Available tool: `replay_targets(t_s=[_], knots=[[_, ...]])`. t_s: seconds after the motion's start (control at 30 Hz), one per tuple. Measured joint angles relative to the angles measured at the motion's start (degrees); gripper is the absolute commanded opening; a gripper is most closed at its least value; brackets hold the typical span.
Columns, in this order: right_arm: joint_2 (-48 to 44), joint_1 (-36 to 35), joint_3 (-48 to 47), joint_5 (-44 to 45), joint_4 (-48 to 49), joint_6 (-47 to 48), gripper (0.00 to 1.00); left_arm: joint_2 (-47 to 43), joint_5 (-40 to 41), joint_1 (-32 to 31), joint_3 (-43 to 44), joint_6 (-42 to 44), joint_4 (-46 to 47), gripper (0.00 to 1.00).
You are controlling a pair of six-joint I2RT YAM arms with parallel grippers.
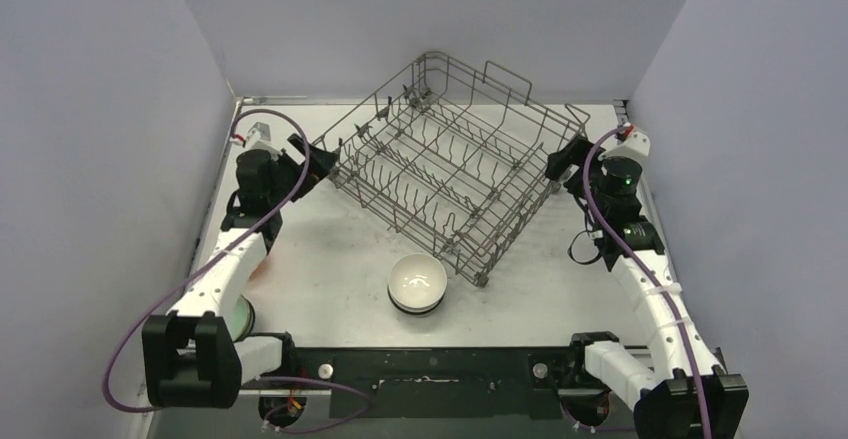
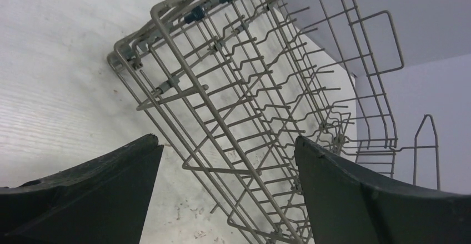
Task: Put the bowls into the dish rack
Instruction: Adjust the dish rack at the center of the board.
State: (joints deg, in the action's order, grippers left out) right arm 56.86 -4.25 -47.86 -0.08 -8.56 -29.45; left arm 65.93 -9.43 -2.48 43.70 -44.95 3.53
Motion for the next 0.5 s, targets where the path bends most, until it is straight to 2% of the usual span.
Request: replay_targets(t_s=[0.23, 0.33, 0.5], knots=[[-2.2, -0.7, 1.3, -2.8, -0.8, -1.3, 1.0, 11.2, -7.1, -0.3, 4.6, -2.7, -0.8, 0.61], [-1.8, -0.7, 1.9, -4.2, -0.7, -1.5, 0.88, 14.3, -9.5, -0.6, 5.2, -3.7, -0.8, 0.5], [2.1, -0.7, 1.9, -7.3, 1.8, -2.7, 0.77, 15.2, -12.0, -0.9, 5.2, -5.1, -0.1, 0.29]])
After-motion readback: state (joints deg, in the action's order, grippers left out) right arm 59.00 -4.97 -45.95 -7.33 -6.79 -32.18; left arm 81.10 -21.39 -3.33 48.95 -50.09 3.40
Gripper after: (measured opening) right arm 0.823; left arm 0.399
